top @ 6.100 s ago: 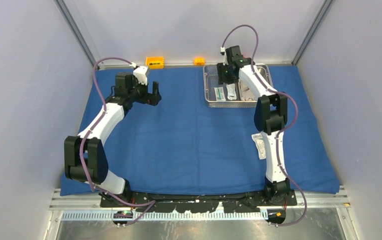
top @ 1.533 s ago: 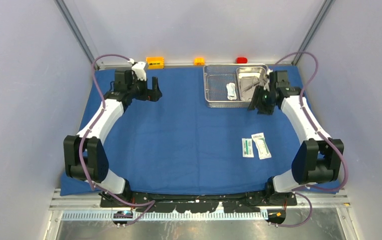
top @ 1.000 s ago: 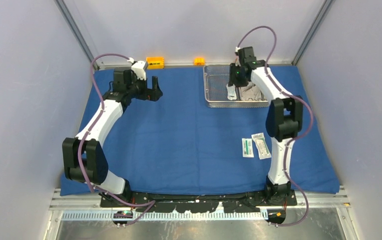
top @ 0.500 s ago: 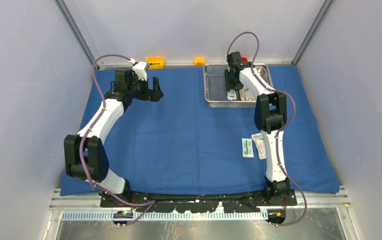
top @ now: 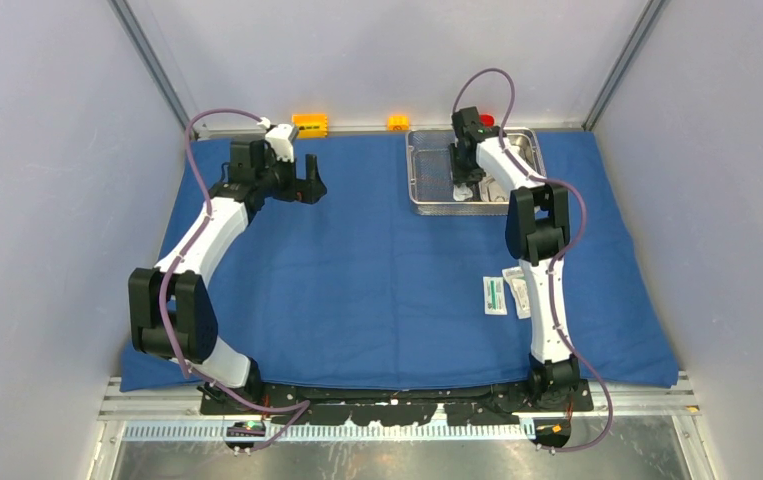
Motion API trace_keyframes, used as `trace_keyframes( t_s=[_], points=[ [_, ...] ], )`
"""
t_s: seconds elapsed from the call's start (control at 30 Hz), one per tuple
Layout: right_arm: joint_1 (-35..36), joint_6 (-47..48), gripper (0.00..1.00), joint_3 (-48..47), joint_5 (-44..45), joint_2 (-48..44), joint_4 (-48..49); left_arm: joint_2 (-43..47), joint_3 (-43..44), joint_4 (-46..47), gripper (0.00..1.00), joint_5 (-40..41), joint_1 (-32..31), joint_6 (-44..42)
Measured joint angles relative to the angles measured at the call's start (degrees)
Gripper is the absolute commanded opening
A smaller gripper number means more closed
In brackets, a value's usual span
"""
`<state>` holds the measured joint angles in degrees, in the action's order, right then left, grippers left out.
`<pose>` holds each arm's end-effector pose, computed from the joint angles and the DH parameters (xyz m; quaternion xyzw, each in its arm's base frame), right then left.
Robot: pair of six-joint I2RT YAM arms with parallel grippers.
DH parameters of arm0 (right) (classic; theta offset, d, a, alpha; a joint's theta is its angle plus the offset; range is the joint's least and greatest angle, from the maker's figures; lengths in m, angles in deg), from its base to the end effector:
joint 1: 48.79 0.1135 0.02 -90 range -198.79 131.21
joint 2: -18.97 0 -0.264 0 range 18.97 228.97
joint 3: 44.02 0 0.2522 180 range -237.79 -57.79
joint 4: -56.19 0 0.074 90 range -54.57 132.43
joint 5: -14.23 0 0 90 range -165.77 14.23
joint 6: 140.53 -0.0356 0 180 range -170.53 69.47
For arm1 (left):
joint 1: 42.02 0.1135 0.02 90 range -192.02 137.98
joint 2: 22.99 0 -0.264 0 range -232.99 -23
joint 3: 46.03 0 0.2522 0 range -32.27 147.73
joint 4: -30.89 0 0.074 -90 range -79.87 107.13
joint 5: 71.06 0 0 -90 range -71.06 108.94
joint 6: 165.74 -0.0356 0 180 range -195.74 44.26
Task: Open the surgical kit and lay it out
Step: Pick up the medical item from the container.
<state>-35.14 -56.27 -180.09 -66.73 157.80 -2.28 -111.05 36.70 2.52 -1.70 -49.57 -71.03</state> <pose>0.5097 0.1180 0.1795 -0.0471 0.9647 -0.0335 0.2570 0.3468 -0.0586 0.2944 0.1060 0.8651 -0.2066 0.4446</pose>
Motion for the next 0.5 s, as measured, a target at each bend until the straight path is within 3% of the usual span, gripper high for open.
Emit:
trace_keyframes(
  t_s=[0.33, 0.5],
  points=[
    [0.0, -0.5, 0.01, -0.3, -1.2, 0.1, 0.0, 0.0, 0.0, 0.0, 1.00, -0.2, 0.0, 0.0],
    [0.0, -0.7, 0.01, -0.9, -1.7, 0.0, -0.5, 0.0, 0.0, 0.0, 1.00, -0.4, 0.0, 0.0]
  ],
)
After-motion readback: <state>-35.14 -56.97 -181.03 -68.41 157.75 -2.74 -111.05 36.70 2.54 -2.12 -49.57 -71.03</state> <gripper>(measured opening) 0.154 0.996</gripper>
